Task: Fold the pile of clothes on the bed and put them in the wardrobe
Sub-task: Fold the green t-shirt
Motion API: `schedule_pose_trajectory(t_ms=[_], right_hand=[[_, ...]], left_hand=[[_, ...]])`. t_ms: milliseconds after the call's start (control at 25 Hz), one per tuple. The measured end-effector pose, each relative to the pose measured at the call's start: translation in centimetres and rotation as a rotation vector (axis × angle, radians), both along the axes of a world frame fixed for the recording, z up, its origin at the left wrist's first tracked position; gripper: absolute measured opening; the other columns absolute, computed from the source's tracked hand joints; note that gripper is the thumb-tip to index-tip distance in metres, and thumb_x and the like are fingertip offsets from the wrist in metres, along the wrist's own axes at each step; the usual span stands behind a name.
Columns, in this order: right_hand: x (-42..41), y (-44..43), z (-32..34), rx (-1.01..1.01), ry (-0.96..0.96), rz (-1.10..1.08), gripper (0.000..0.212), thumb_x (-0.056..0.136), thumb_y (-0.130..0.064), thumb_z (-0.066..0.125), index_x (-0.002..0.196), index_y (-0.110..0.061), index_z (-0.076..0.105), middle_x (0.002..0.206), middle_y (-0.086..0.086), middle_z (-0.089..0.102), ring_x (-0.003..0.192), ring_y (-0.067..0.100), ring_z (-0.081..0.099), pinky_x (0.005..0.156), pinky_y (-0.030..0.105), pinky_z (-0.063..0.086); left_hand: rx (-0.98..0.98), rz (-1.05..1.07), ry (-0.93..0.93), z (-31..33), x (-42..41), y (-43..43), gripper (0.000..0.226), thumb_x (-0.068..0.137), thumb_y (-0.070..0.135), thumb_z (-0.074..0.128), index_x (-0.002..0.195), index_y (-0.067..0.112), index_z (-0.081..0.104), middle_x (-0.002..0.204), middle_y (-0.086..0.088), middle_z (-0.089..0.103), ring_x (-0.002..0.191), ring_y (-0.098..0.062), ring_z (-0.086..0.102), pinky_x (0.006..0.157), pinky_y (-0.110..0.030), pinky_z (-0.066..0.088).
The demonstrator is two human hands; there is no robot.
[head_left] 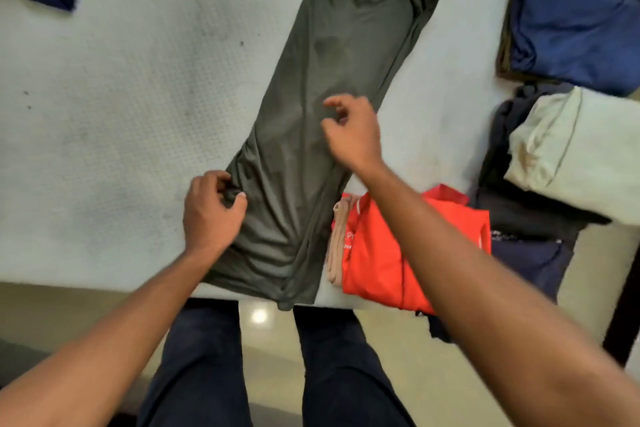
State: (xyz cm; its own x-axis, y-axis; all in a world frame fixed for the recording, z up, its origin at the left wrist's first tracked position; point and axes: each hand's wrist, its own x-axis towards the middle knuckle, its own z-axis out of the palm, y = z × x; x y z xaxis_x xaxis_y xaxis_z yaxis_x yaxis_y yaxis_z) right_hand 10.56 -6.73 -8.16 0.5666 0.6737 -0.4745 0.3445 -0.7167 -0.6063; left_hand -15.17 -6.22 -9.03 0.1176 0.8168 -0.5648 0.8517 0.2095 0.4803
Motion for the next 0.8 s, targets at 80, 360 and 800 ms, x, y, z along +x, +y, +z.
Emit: schedule_pose_trajectory(t_ms=[80,360,800], right_hand=[[-7.4,-4.5,-1.0,-0.025,0.021,-0.064,0.047,0.081,-0.013,0.070,0.127,-0.013,0.068,0.124,0.014,0.057,0.114,0.032,0.059,0.107,0.040,0.044],[-21.9,-14.0,-2.3,-0.275,-0.211,-0.343,0.076,0.086,-0.032,0.073,0.154,-0.025,0.042,0.164,0.012,0.028,0.147,0.033,0.033,0.115,0.048,0.035],[-19.4,-14.7,-1.7,-0.497,-0.034,-0.565,0.052,0.085,-0.048,0.072,0.124,-0.015,0.063,0.119,0.010,0.067,0.114,0.034,0.062,0.094,0.044,0.050]], left_hand=[[0.036,-0.163,0.093,-1.0,-2.0,0.6,0.057,0.080,0.029,0.080,0.127,0.013,0.054,0.123,-0.015,0.053,0.113,-0.034,0.051,0.100,-0.046,0.043],[-0.191,-0.331,-0.059,-0.9,-5.6,1.3,0.030,0.089,0.032,0.072,0.111,0.014,0.062,0.098,-0.001,0.066,0.085,-0.019,0.061,0.074,-0.031,0.046],[-0.543,-0.392,-0.094,0.2,-8.2,2.7,0.009,0.094,0.027,0.067,0.102,0.024,0.069,0.094,0.005,0.073,0.082,-0.009,0.069,0.074,-0.024,0.054]])
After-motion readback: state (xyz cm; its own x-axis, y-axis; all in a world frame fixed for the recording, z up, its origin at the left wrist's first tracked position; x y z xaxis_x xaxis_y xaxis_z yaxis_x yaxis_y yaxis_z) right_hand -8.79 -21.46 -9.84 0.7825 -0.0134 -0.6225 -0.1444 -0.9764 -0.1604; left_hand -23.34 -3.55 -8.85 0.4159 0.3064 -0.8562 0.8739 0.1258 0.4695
